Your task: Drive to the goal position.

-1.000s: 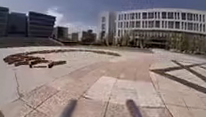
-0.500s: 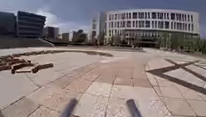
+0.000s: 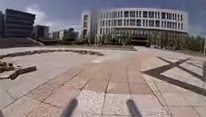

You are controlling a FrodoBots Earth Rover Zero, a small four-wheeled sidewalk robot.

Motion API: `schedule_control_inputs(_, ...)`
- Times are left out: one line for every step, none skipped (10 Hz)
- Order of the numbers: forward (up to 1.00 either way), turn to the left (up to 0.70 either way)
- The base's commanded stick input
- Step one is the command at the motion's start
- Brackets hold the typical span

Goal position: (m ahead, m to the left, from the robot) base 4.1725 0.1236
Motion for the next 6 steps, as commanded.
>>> schedule_control_inputs(0.7, 0.0)
schedule_control_inputs(0.7, -0.22)
schedule_control_inputs(0.7, -0.35)
schedule_control_inputs(0.7, -0.35)
schedule_control_inputs(0.7, -0.35)
schedule_control_inputs(0.7, -0.35)
